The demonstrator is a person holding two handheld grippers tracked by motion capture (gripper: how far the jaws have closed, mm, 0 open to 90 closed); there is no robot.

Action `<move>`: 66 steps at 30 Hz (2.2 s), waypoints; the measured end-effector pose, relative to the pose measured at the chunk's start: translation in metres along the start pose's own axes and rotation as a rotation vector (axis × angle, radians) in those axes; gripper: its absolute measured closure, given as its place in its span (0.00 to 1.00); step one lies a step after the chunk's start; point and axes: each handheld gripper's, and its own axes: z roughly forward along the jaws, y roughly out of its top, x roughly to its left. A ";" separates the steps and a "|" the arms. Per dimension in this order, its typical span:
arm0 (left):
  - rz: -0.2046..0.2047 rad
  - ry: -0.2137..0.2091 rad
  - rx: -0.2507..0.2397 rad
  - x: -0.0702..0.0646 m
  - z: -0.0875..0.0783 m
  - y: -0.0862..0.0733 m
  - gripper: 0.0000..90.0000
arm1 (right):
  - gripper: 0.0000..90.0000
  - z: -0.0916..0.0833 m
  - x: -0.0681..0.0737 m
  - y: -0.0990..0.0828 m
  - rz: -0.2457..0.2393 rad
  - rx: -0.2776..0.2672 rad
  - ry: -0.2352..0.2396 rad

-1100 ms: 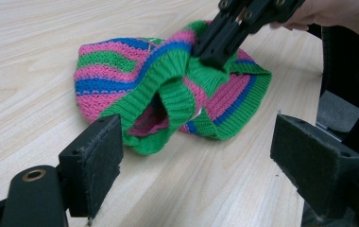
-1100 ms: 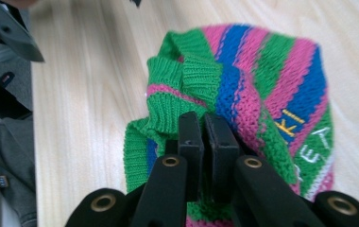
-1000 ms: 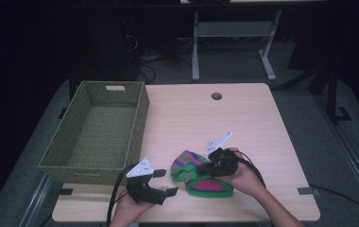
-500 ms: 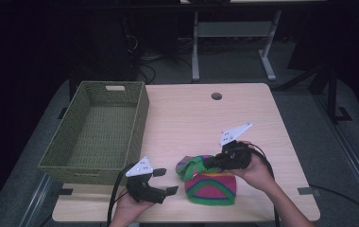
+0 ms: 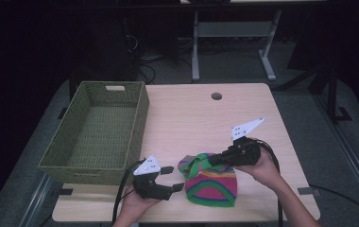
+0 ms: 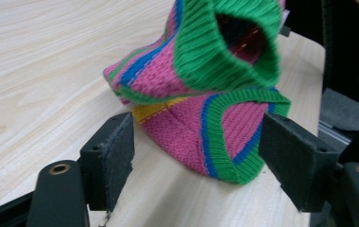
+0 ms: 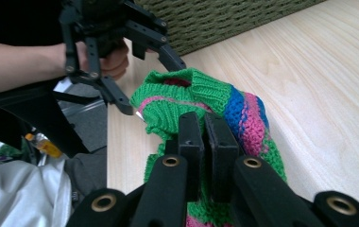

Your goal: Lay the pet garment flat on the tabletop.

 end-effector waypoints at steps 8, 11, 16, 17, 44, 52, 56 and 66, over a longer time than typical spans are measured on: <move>0.037 0.016 -0.031 0.004 0.002 0.003 0.36 | 0.96 -0.010 -0.005 -0.004 0.003 -0.033 0.057; 0.064 -0.002 -0.023 0.006 0.007 0.008 0.35 | 0.96 -0.013 -0.006 -0.004 0.009 -0.034 0.074; 0.107 -0.025 -0.053 0.007 0.013 0.015 0.35 | 0.96 -0.015 -0.009 -0.006 0.019 -0.035 0.095; 0.119 -0.019 -0.052 0.006 0.015 0.016 0.35 | 0.96 -0.015 -0.010 -0.006 0.017 -0.037 0.100; 0.174 -0.020 -0.080 0.000 0.012 0.038 0.93 | 0.95 -0.021 -0.017 -0.020 0.037 -0.024 0.063; 0.172 -0.022 -0.075 0.001 0.011 0.042 0.93 | 0.95 -0.036 -0.017 -0.026 0.042 -0.070 0.050; 0.164 -0.017 -0.075 0.002 0.011 0.047 0.93 | 0.95 -0.042 -0.015 -0.027 0.044 -0.089 0.032; 0.125 -0.011 -0.058 0.008 0.014 0.061 0.92 | 0.95 -0.049 -0.011 -0.028 0.028 -0.103 -0.013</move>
